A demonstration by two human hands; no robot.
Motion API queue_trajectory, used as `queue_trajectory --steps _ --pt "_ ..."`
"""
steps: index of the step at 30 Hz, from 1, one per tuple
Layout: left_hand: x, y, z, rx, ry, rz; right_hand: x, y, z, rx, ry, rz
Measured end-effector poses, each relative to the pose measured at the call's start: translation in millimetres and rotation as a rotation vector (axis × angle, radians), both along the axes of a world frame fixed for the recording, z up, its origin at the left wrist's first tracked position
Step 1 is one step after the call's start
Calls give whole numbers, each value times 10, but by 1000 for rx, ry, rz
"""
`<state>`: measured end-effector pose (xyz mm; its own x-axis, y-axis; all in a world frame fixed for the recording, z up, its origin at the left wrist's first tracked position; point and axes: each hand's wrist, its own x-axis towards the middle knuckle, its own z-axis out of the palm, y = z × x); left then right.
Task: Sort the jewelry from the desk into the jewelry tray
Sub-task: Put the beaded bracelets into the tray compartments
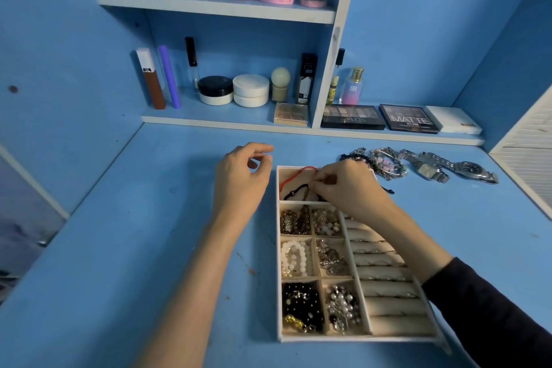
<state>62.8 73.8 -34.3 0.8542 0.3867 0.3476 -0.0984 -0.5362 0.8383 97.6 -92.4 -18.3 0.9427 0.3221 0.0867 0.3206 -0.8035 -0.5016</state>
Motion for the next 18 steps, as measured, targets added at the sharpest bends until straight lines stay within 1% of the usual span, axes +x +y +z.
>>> queue_trajectory --steps 3,7,9,11,14,16,18 --pt "-3 10 -1 2 1 2 -5 5 5 -8 5 2" --pt "-8 2 8 -3 -12 -5 -19 -44 22 22 -42 -24" --pt "-21 -18 11 38 -8 -16 -22 -101 61 59 -57 -42" --pt "-33 -45 24 154 6 -57 -12 -189 99 104 -81 -64" --pt "-9 -119 66 422 38 -194 -13 -345 126 174 -148 -124" --pt "10 -178 79 580 118 -283 -31 -433 106 245 -161 -160" --pt "24 -219 65 697 235 -330 -59 -498 69 304 -164 -167"
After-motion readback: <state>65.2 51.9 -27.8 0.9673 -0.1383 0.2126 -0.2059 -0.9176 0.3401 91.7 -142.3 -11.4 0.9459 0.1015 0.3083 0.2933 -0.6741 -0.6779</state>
